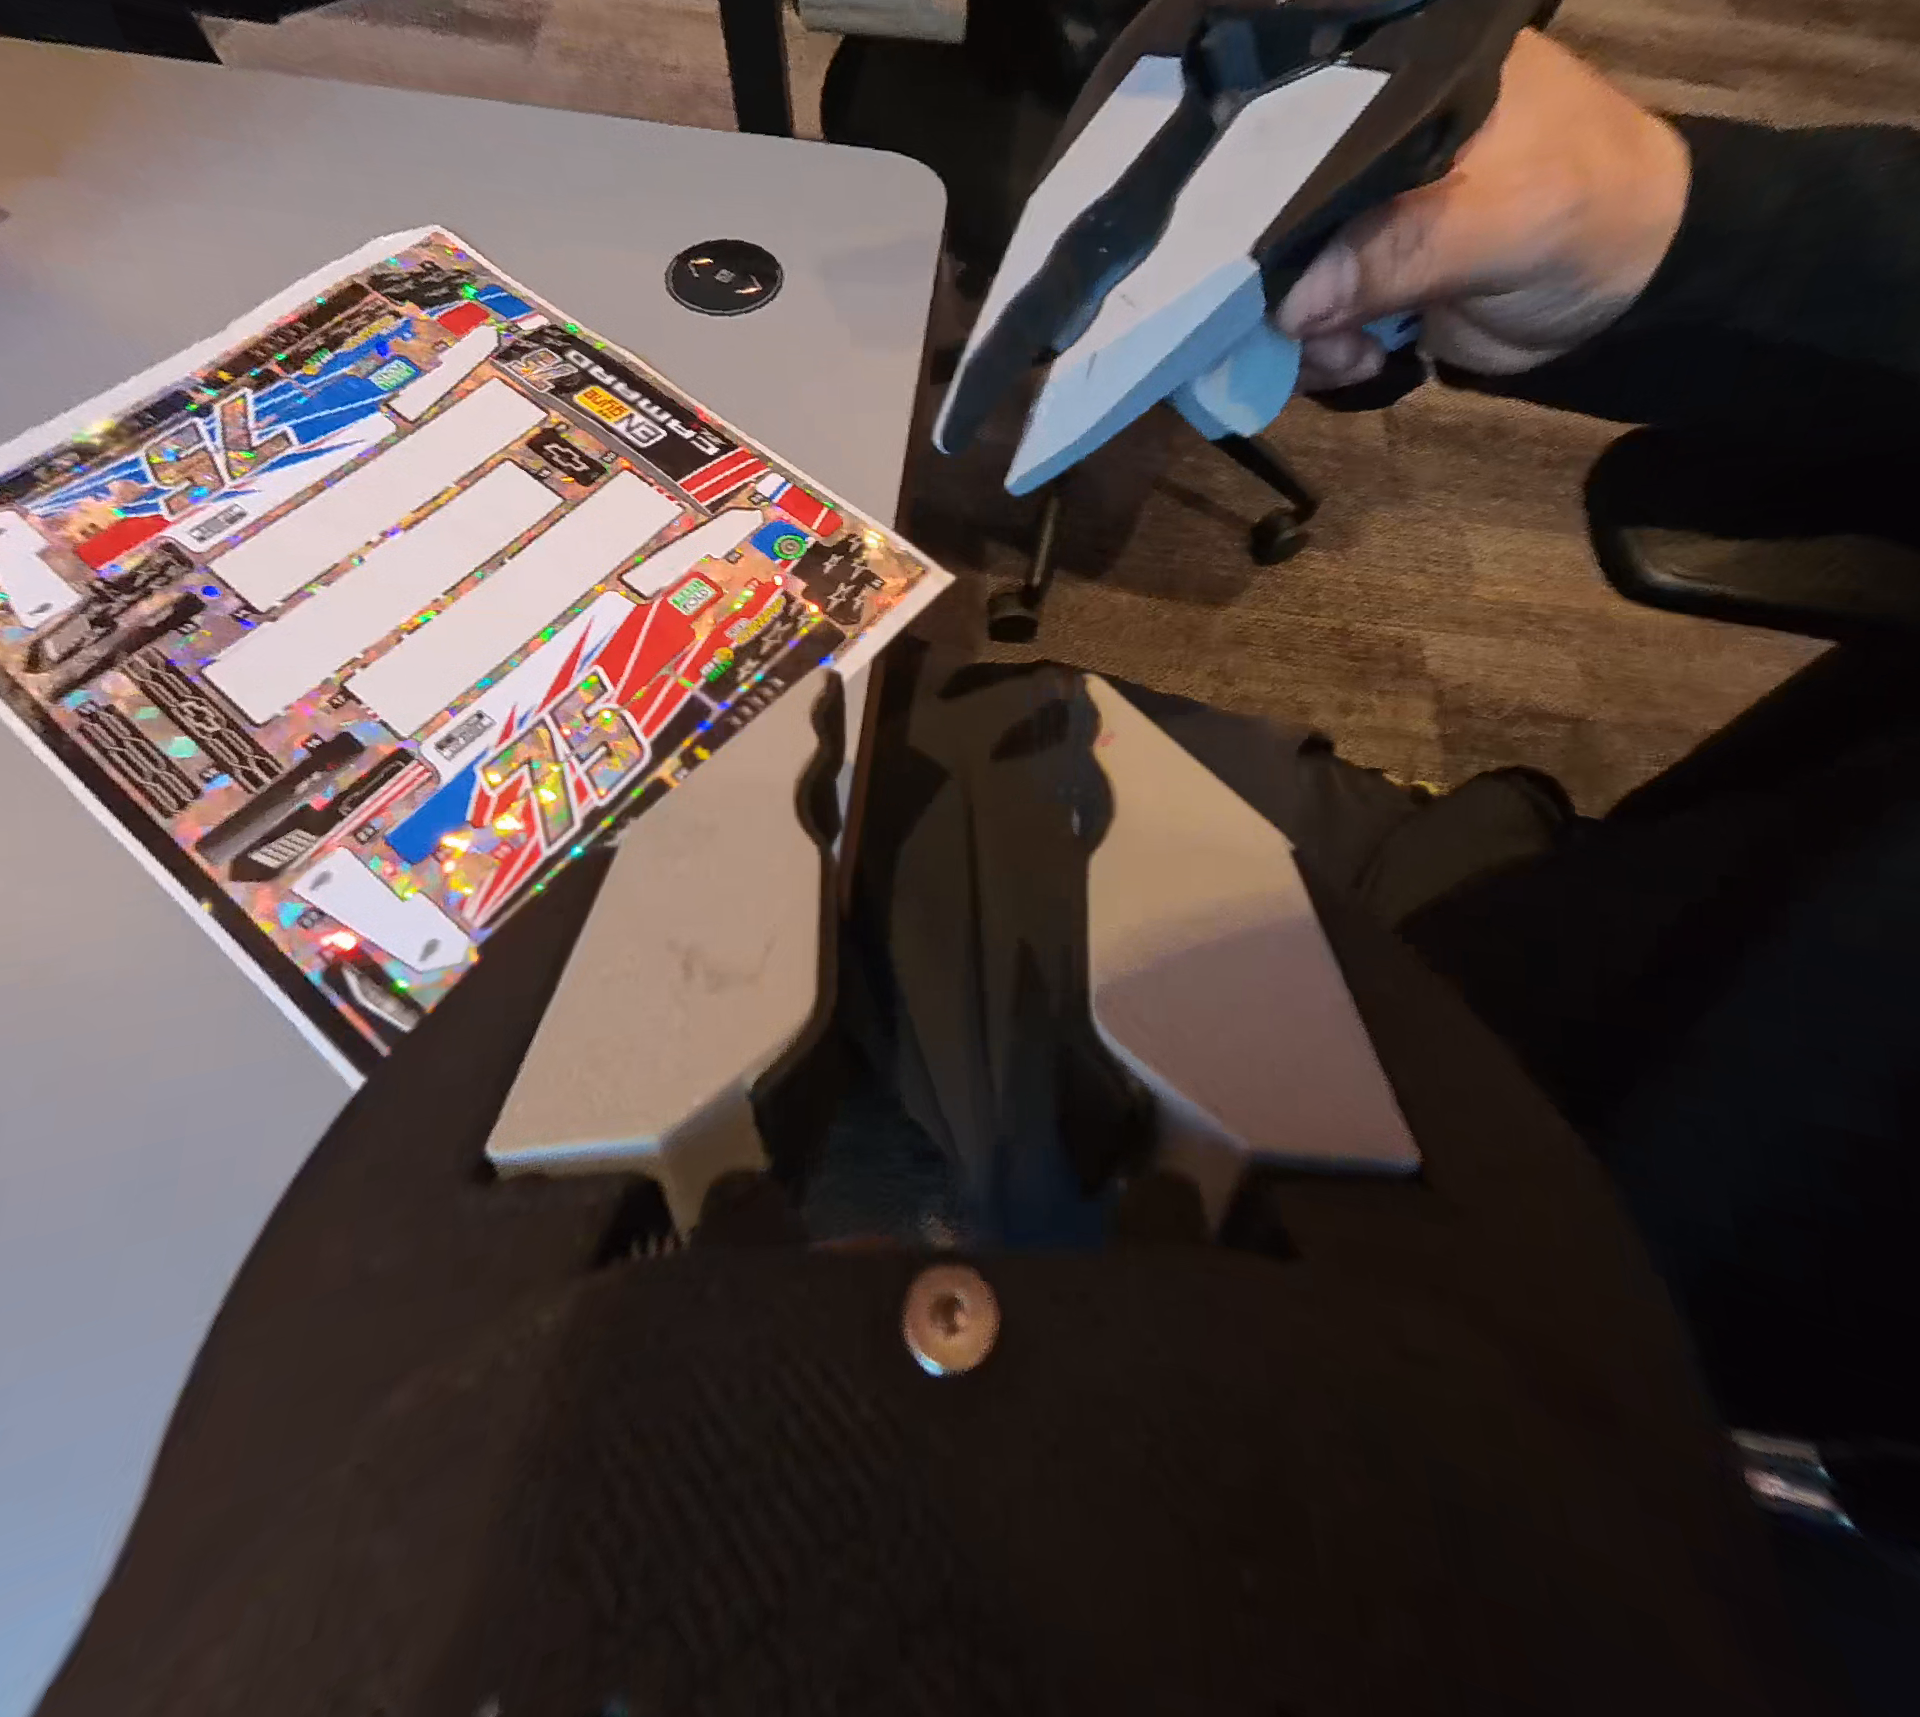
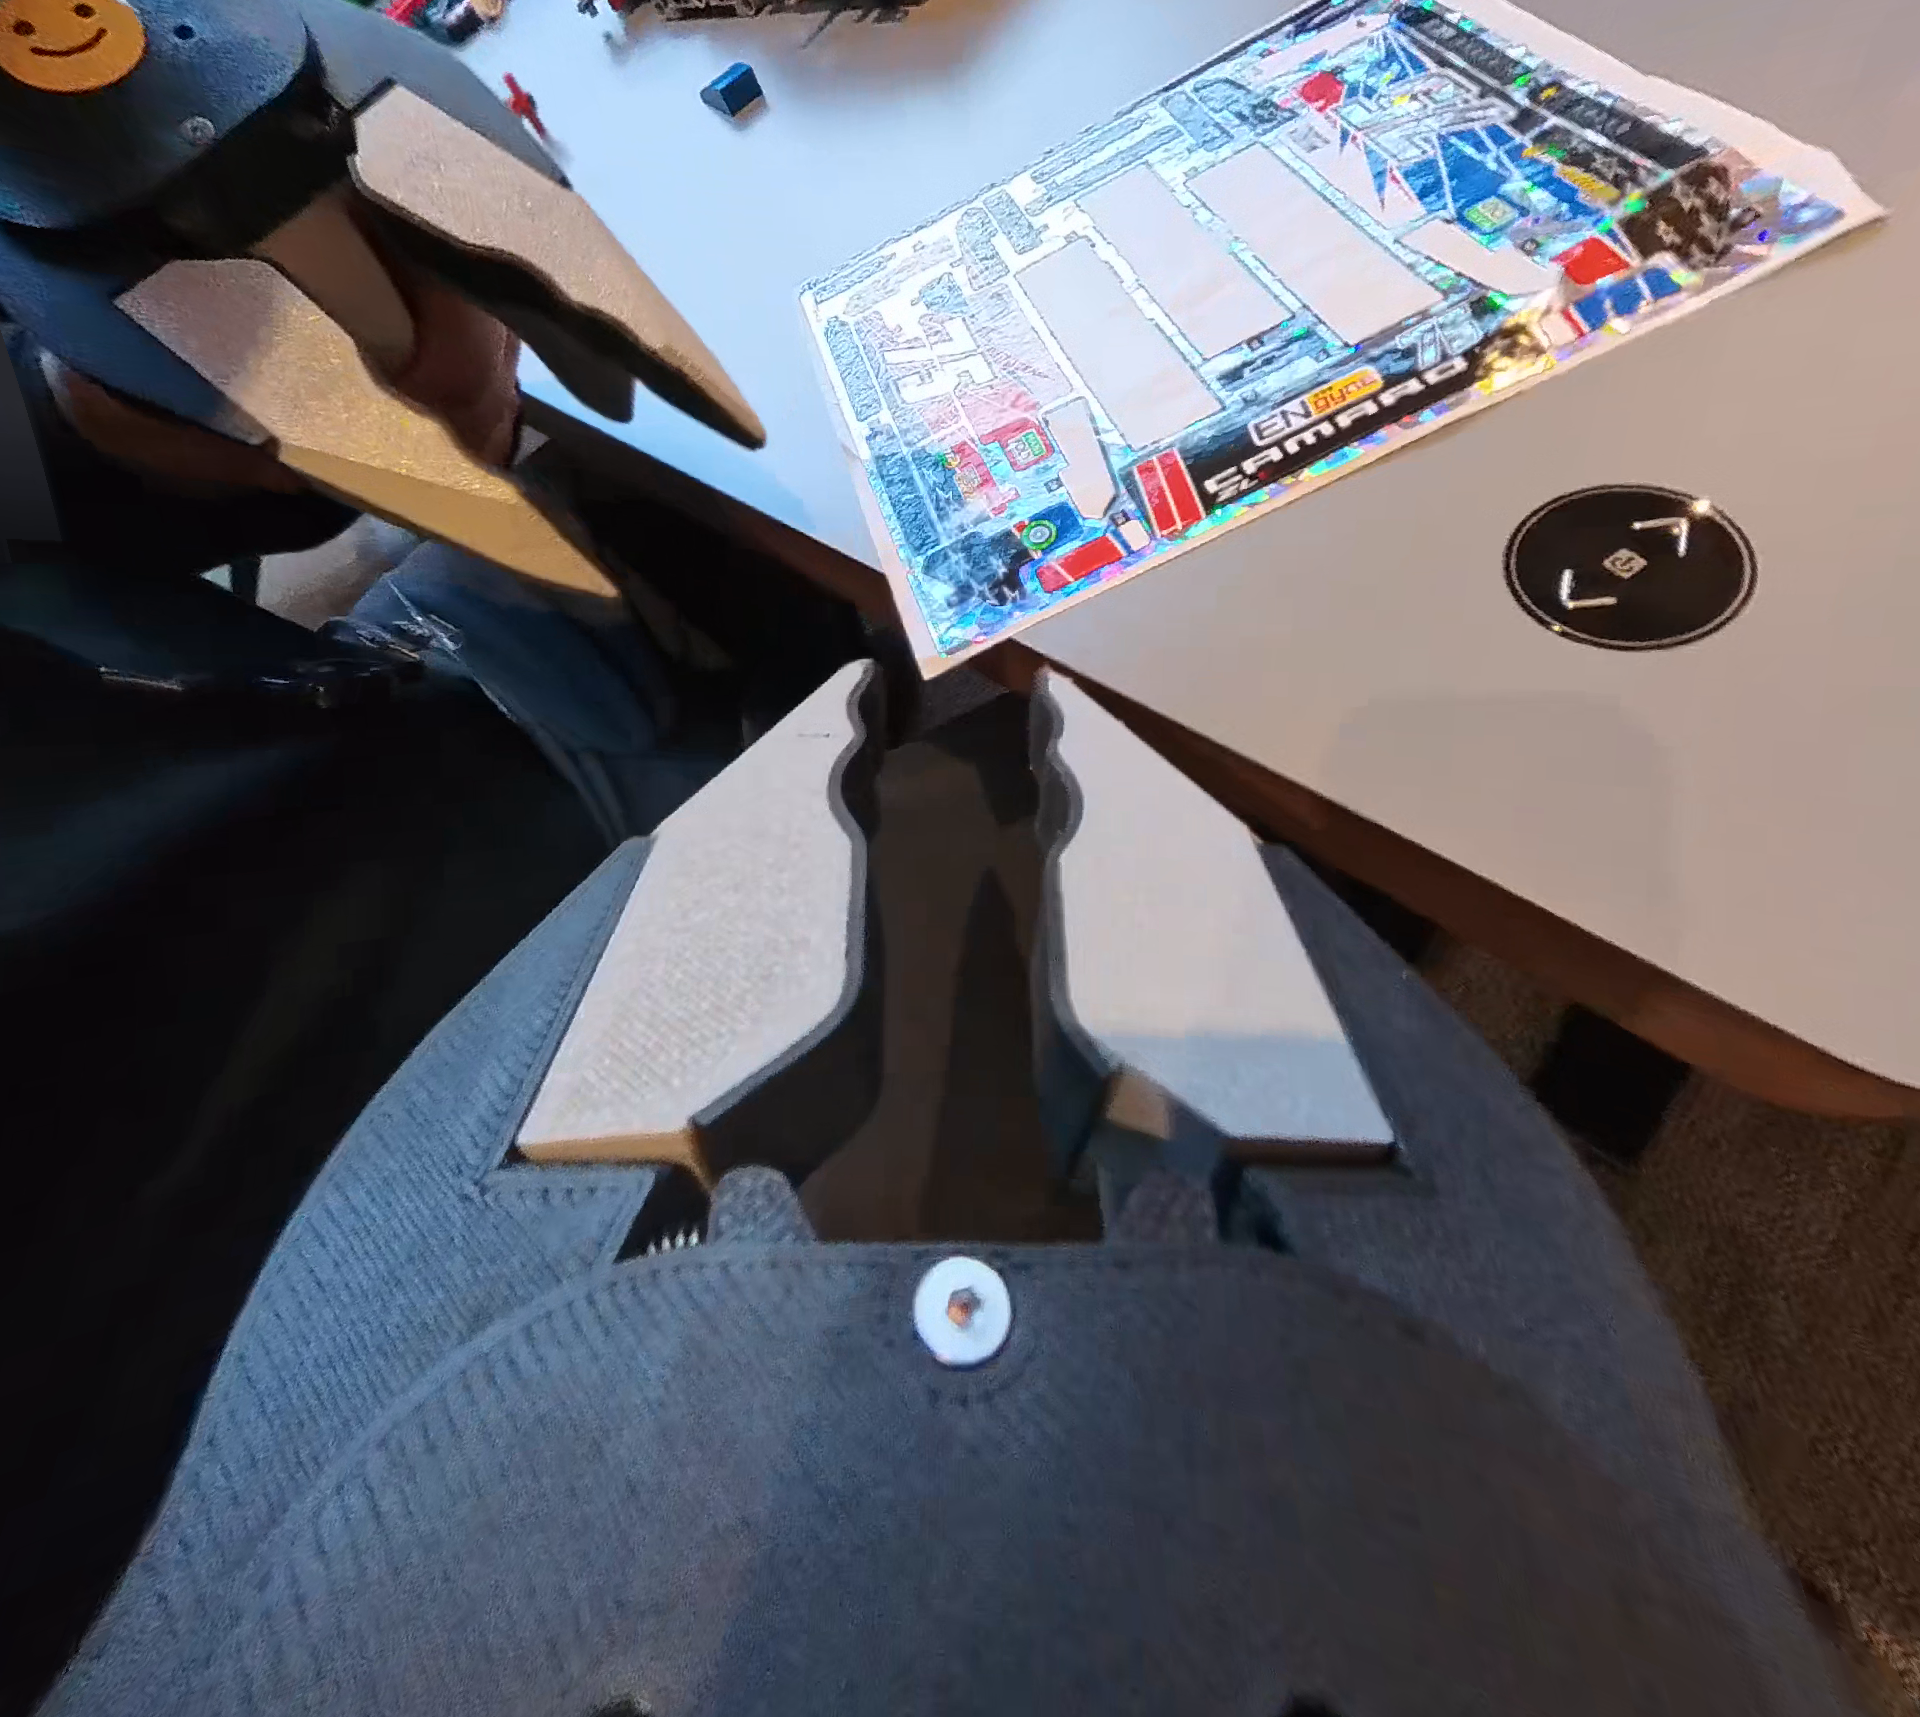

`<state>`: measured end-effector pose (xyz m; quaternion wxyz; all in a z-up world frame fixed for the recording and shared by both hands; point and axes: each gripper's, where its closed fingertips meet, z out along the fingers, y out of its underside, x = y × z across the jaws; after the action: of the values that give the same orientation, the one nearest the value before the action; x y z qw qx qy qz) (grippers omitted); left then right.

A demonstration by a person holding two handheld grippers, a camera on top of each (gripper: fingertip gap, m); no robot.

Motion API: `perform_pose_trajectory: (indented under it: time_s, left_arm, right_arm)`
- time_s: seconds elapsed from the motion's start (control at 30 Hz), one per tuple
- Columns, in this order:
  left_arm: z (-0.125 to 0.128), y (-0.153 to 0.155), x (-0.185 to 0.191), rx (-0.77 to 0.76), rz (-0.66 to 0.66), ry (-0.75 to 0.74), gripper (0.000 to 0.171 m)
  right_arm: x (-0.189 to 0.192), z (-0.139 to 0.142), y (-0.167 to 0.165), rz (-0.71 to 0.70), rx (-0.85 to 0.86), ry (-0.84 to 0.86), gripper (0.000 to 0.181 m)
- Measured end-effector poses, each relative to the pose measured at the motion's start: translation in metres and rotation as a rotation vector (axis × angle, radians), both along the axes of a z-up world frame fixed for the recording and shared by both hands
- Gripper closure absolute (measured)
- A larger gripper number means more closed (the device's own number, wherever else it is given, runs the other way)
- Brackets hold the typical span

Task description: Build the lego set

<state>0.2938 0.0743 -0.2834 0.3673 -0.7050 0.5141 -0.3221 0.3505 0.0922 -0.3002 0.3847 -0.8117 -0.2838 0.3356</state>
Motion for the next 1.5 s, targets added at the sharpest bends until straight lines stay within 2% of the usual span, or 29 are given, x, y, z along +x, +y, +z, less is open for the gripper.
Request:
perform_pose_trajectory:
  time_s: [0.17, 0.37, 0.6, 0.7, 0.83, 1.0, 1.17, 1.27, 1.37, 1.5]
  left_arm:
    - [0.004, 0.002, -0.016, 0.061, 0.03, -0.037, 0.131]
    - [0.025, 0.017, -0.027, 0.107, 0.046, -0.145, 0.128]
    - [0.06, 0.022, -0.039, 0.091, -0.055, -0.387, 0.12]
    - [0.069, 0.027, -0.051, 0.066, -0.103, -0.443, 0.117]
    - [0.076, 0.049, -0.063, 0.055, -0.068, -0.496, 0.119]
    - [0.069, 0.077, -0.076, -0.051, 0.039, -0.515, 0.119]
    - [0.068, 0.078, -0.076, -0.123, 0.015, -0.533, 0.114]
    - [0.066, 0.071, -0.071, -0.114, -0.03, -0.503, 0.113]
    - [0.057, 0.065, -0.061, -0.065, -0.066, -0.413, 0.114]
    - [0.048, 0.05, -0.033, -0.094, -0.119, -0.272, 0.115]
  right_arm:
    - [-0.003, 0.002, 0.006, -0.019, 0.066, -0.047, 0.155]
    - [0.0, 0.006, 0.018, -0.097, 0.041, -0.009, 0.155]
    - [0.006, 0.023, 0.028, -0.157, 0.104, -0.017, 0.151]
    - [0.003, 0.034, 0.04, -0.179, 0.151, -0.009, 0.149]
    - [-0.003, 0.04, 0.058, -0.188, 0.205, -0.033, 0.148]
    - [-0.004, 0.042, 0.081, -0.193, 0.237, -0.051, 0.149]
    - [-0.004, 0.042, 0.084, -0.188, 0.223, -0.001, 0.148]
    - [0.001, 0.045, 0.075, -0.205, 0.222, 0.012, 0.15]
    - [0.005, 0.046, 0.055, -0.212, 0.198, 0.025, 0.151]
    - [0.006, 0.028, 0.024, -0.207, 0.073, 0.031, 0.15]
